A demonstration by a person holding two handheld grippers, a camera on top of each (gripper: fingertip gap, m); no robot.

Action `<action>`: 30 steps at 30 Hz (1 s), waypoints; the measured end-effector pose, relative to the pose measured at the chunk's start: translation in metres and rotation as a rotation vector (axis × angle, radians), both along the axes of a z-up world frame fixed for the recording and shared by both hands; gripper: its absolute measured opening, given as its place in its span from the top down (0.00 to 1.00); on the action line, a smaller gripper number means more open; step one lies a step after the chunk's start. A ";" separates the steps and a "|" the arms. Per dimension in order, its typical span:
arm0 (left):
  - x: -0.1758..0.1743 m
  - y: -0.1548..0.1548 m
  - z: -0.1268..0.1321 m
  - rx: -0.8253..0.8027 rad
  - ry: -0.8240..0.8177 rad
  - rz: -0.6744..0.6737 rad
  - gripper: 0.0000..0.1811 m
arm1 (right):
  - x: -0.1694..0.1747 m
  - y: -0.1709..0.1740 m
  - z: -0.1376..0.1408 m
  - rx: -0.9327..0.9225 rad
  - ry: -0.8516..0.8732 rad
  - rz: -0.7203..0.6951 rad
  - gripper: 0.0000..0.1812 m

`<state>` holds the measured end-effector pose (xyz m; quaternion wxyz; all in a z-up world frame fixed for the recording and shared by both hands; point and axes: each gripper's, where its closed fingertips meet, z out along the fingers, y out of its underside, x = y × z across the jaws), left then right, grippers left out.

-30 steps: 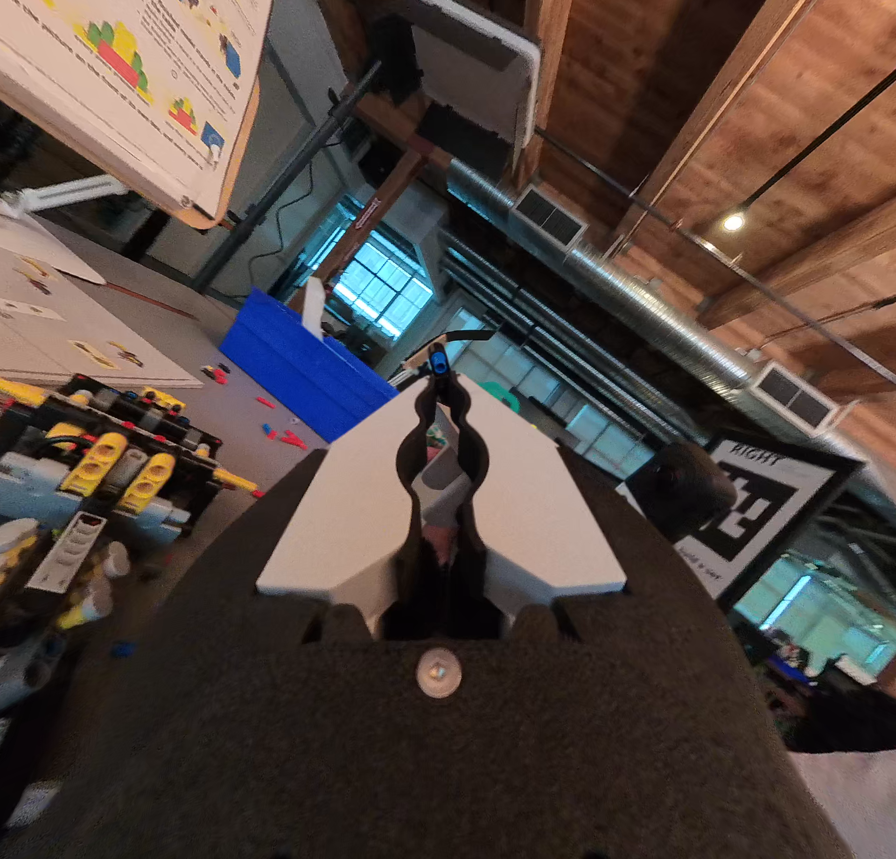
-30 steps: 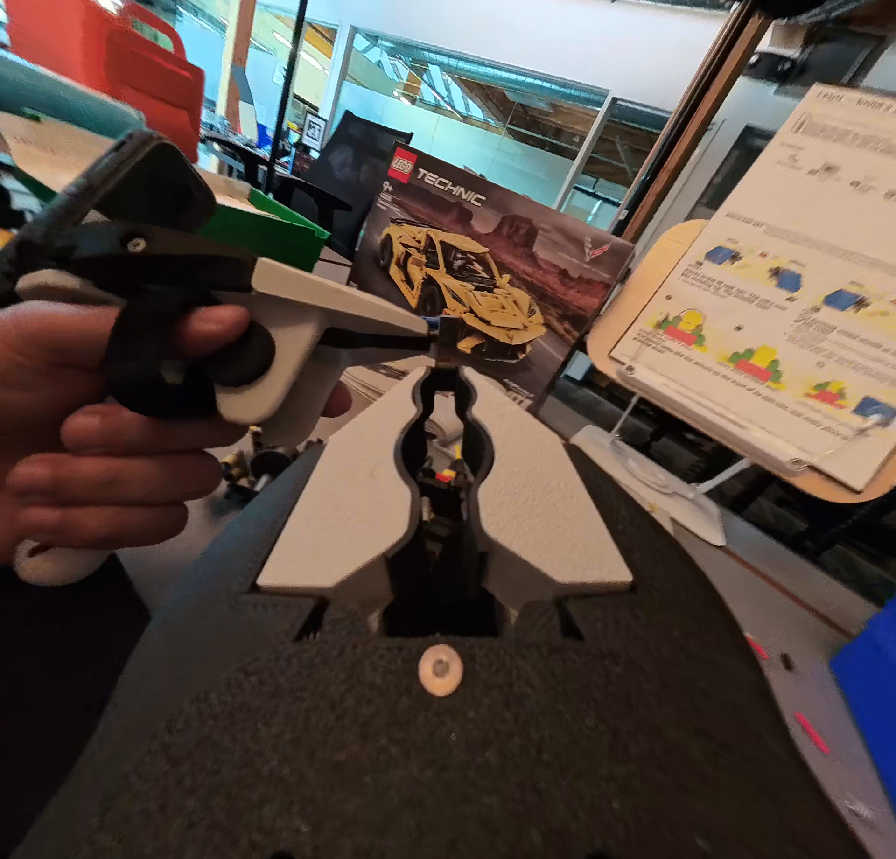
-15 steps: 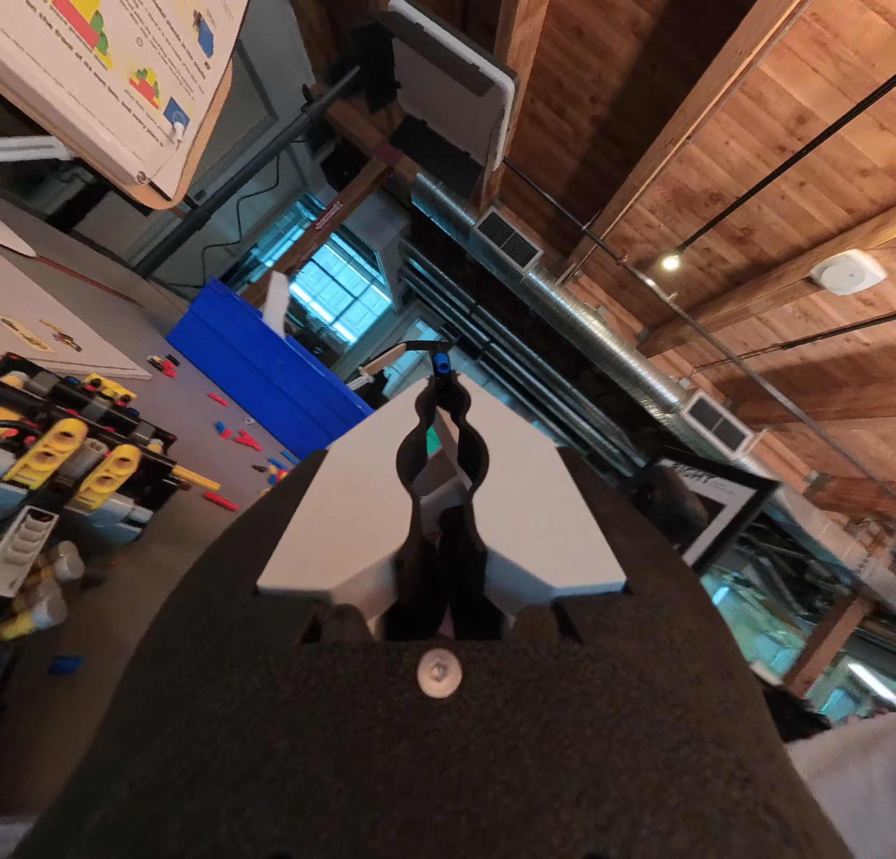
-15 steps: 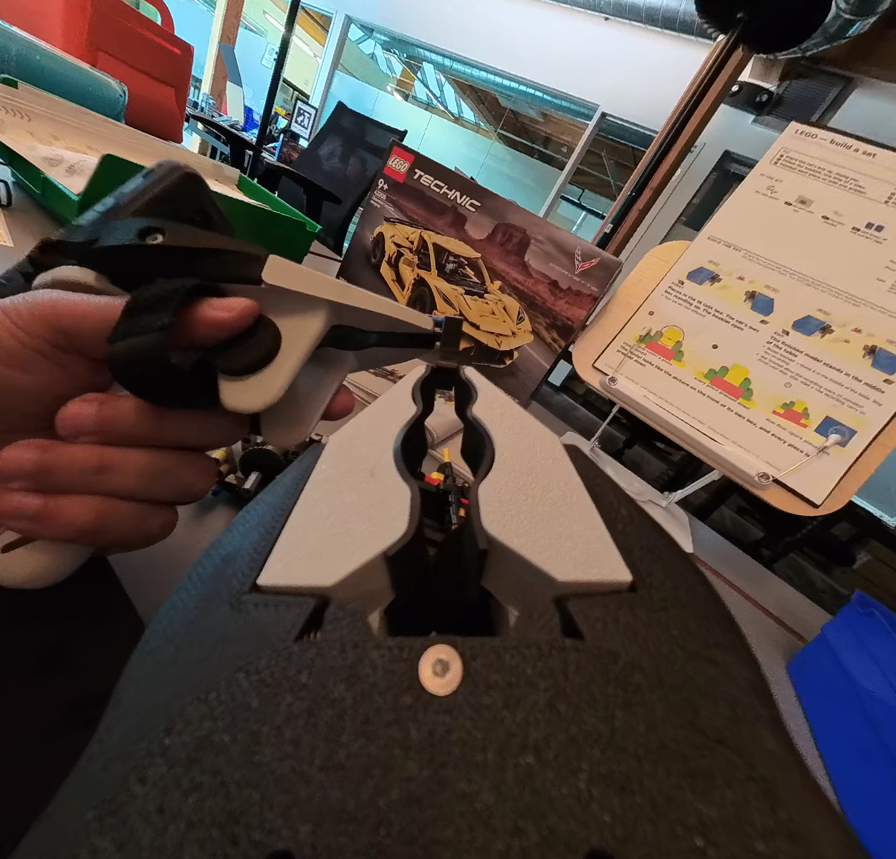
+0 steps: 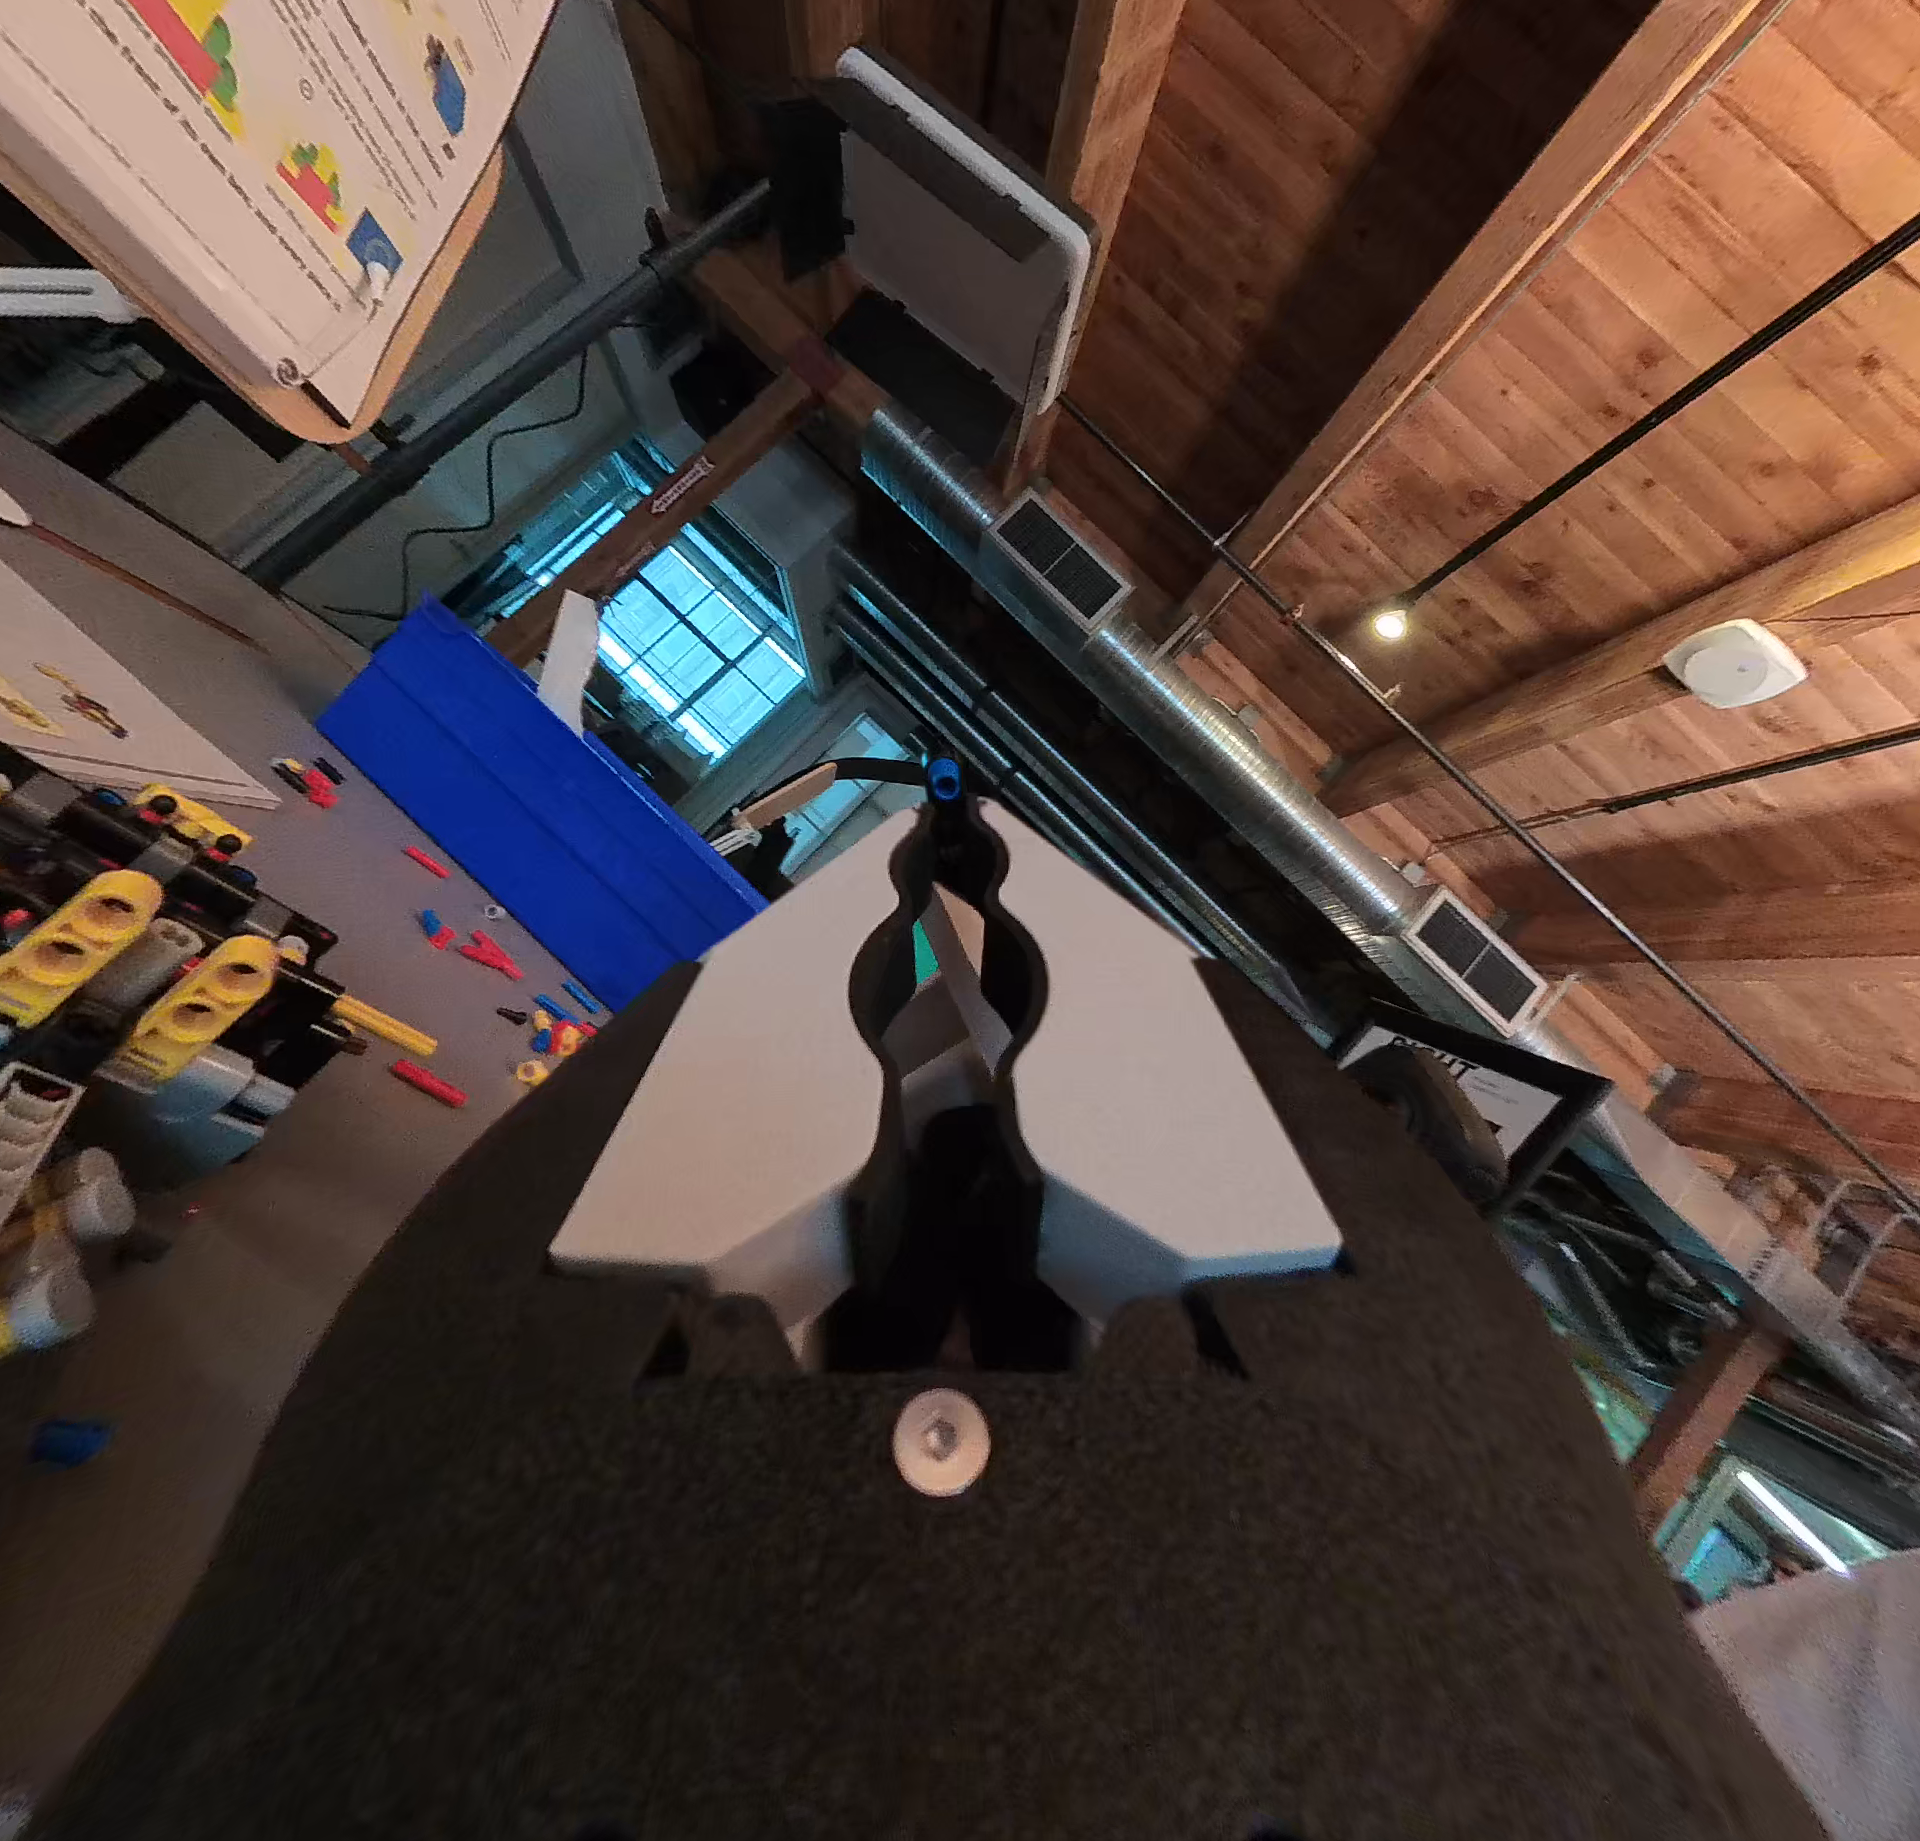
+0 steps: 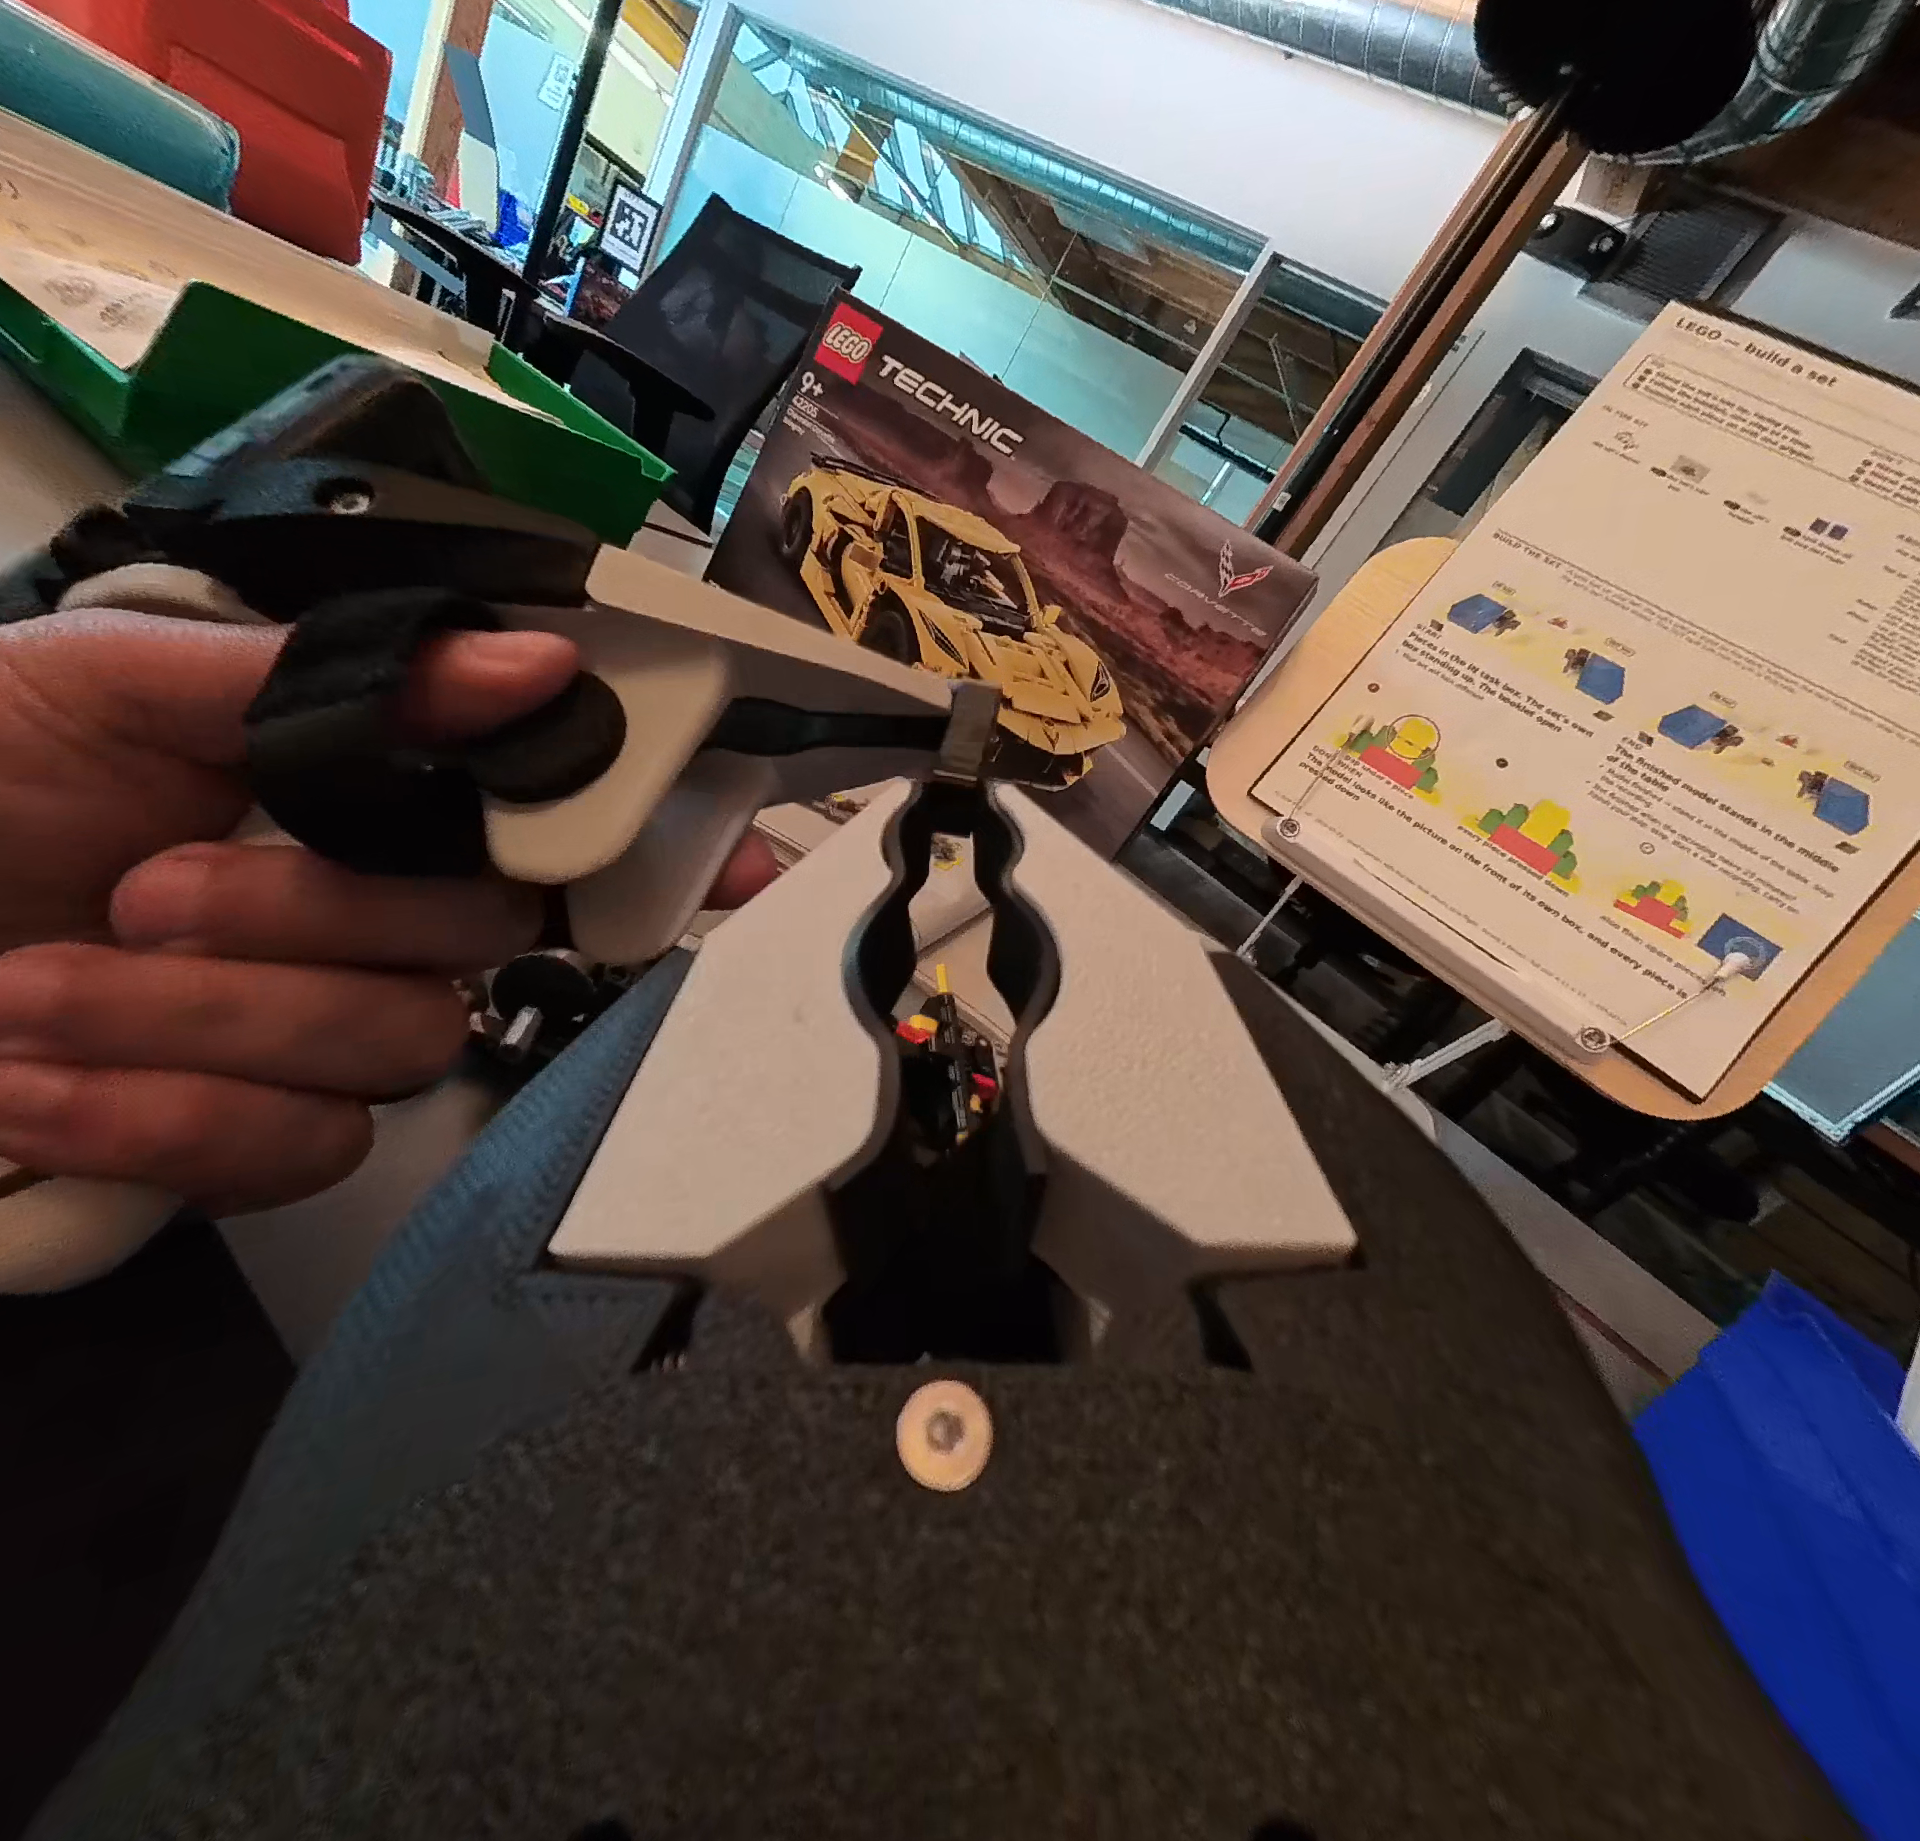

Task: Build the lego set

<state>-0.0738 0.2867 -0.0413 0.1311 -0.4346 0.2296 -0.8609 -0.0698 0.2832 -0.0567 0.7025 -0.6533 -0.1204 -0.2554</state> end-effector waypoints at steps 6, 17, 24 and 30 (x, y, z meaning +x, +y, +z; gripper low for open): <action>0.008 -0.005 -0.005 0.103 0.067 0.031 0.93 | 0.010 -0.002 -0.004 -0.008 0.227 0.074 0.96; -0.019 0.016 -0.045 1.455 0.235 0.118 0.80 | -0.004 -0.005 -0.048 -0.607 0.172 0.369 0.96; -0.022 -0.001 -0.081 1.664 0.252 -0.286 0.79 | -0.013 0.011 -0.070 -0.883 0.022 0.508 0.96; -0.008 0.006 -0.097 1.653 0.273 -0.304 0.81 | -0.010 0.020 -0.088 -0.938 0.069 0.589 0.96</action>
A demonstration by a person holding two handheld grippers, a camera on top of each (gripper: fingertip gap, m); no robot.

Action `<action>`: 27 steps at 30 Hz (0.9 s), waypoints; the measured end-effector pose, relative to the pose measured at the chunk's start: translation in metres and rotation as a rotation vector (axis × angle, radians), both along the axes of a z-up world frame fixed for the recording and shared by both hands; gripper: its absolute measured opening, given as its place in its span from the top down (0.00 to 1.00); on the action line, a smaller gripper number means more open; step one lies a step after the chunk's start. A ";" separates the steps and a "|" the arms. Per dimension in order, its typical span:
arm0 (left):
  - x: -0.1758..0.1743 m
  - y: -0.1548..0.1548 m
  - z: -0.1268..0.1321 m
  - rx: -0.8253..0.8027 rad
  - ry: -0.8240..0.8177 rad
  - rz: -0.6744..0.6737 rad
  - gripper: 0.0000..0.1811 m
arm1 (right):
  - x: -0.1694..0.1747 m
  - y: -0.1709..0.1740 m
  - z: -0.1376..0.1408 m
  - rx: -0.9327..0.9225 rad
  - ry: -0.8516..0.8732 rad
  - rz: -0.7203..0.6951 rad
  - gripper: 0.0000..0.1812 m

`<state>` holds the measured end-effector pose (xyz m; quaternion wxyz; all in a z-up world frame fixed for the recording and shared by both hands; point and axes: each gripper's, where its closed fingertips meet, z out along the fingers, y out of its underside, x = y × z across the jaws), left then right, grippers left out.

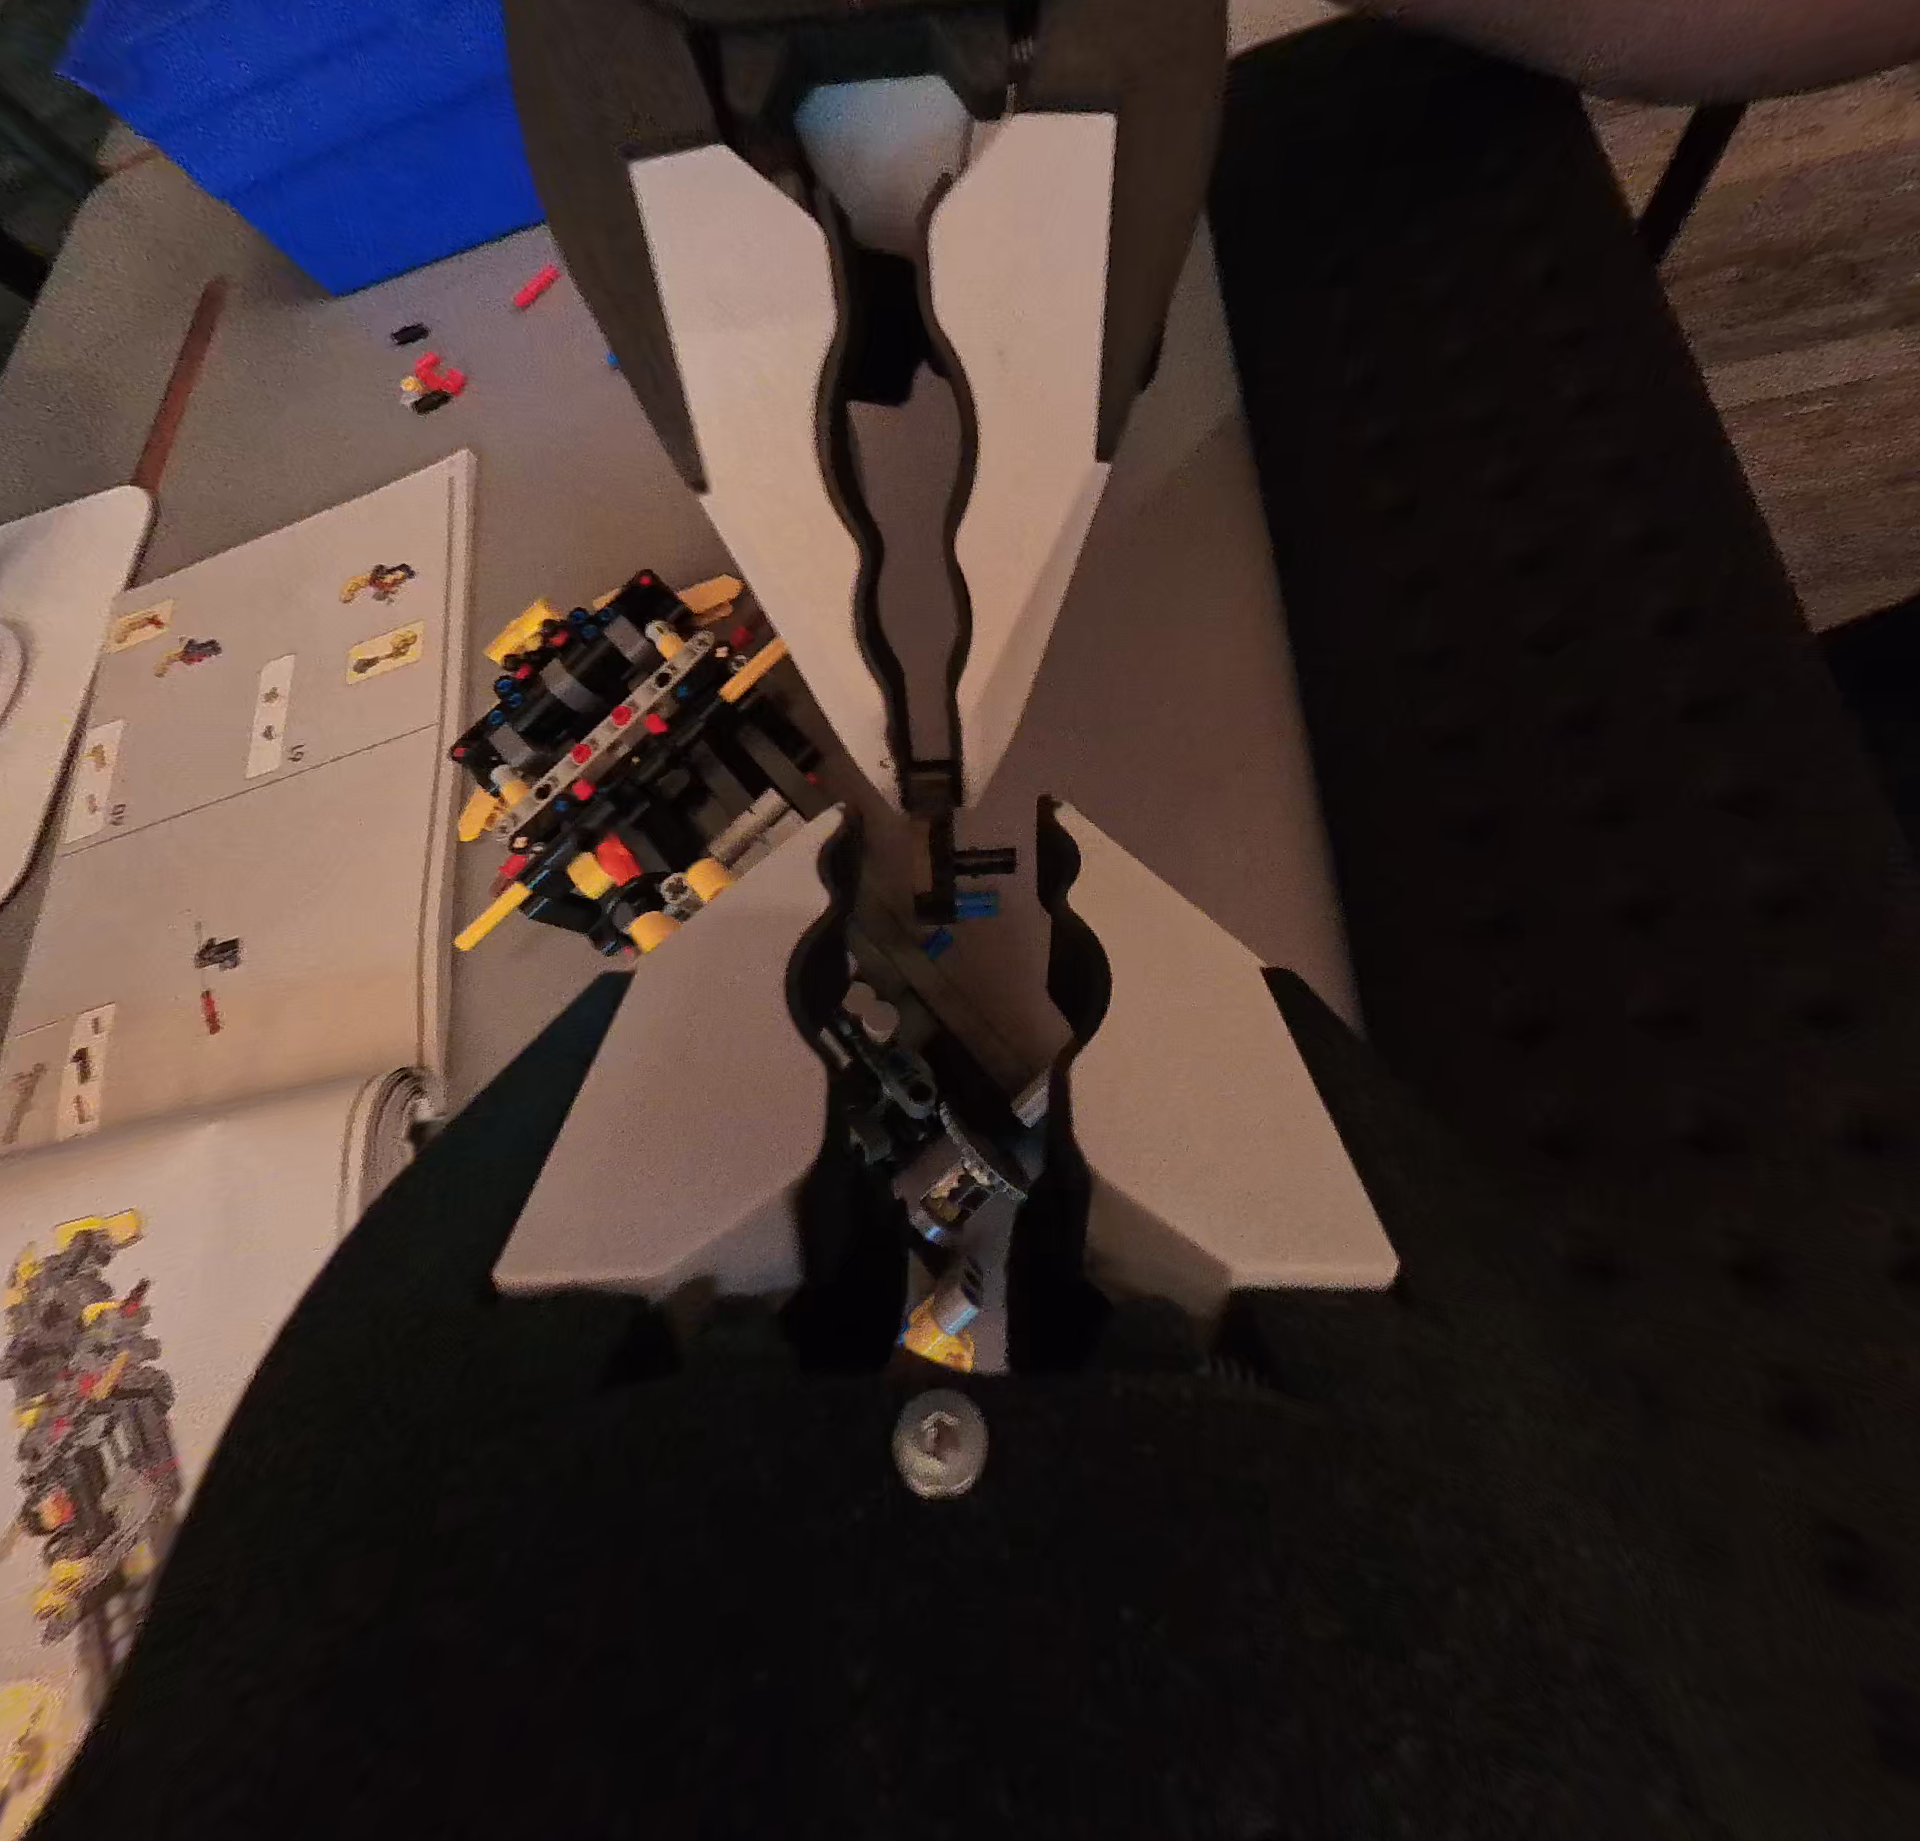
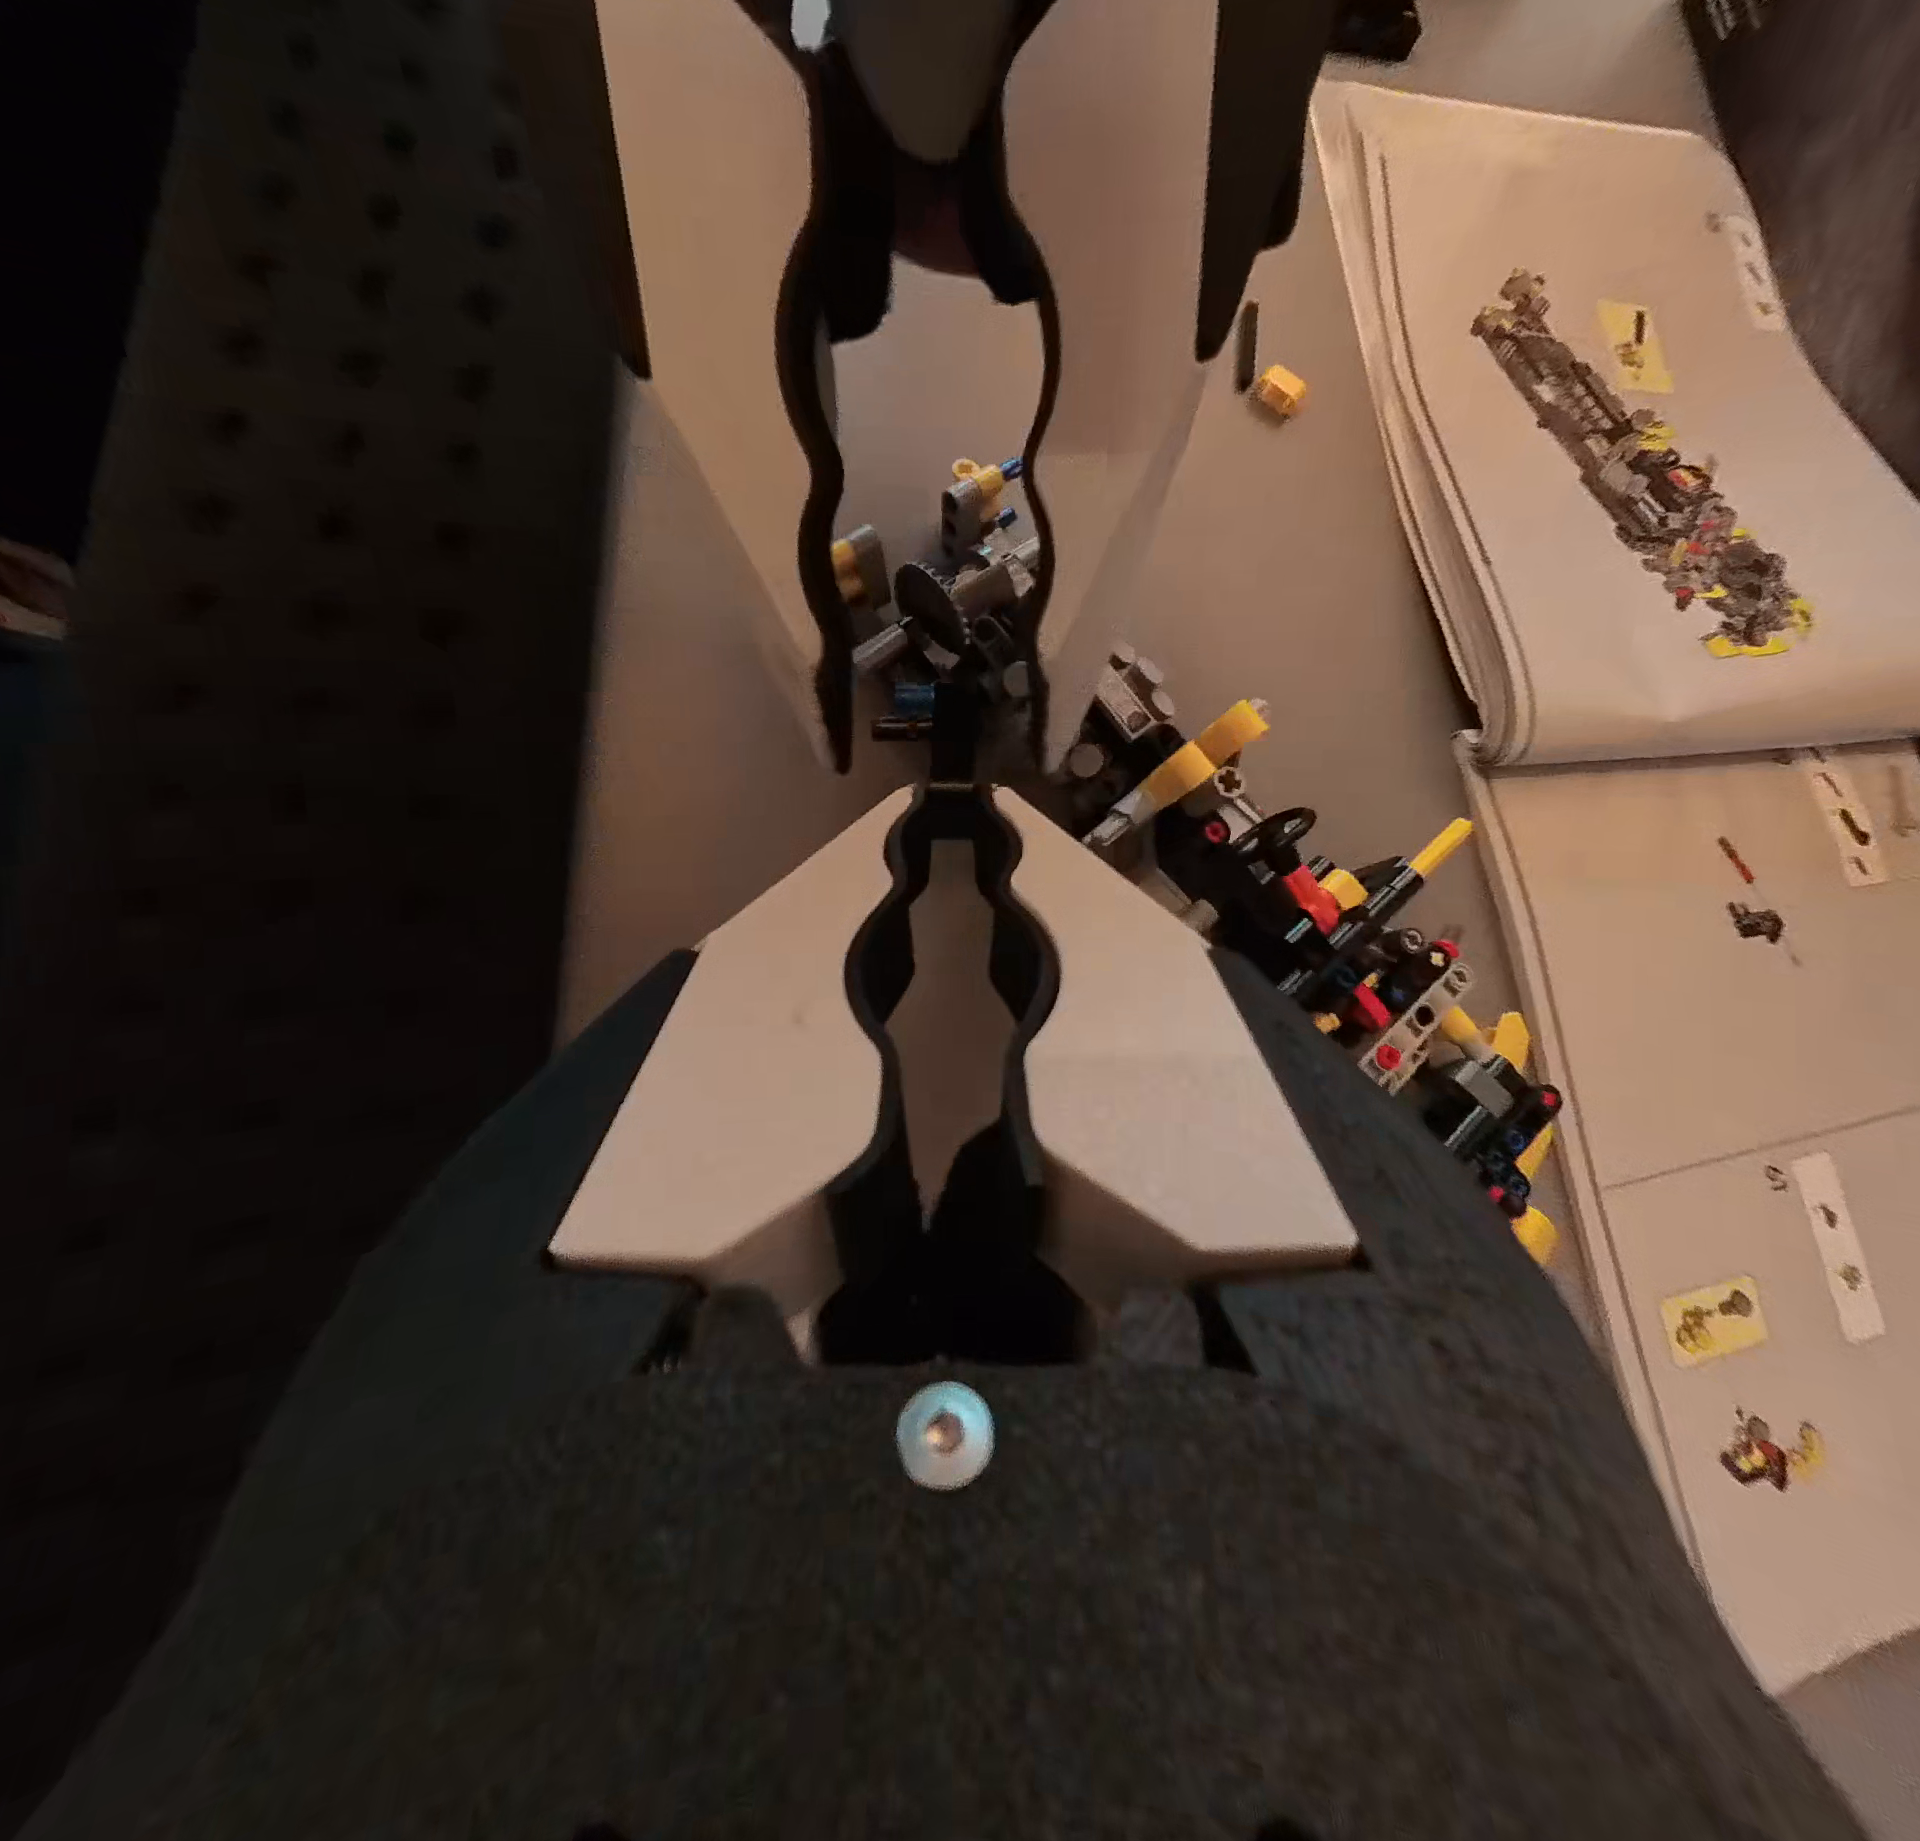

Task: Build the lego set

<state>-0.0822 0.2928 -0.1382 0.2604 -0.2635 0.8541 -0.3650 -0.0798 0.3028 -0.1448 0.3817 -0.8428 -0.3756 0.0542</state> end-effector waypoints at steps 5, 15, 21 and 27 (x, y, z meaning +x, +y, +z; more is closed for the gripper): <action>-0.002 0.002 -0.013 0.021 -0.006 -0.004 0.82 | -0.003 0.001 0.006 0.047 0.060 0.014 0.96; -0.004 -0.001 -0.017 -0.040 -0.011 0.008 0.88 | -0.005 0.001 -0.008 0.029 0.062 0.023 0.96; -0.008 0.001 -0.006 -0.074 -0.046 0.004 0.90 | -0.010 0.003 0.003 0.107 0.061 0.038 0.96; -0.010 -0.001 -0.005 -0.002 -0.090 -0.008 0.91 | -0.014 0.000 0.004 0.106 0.099 0.046 0.96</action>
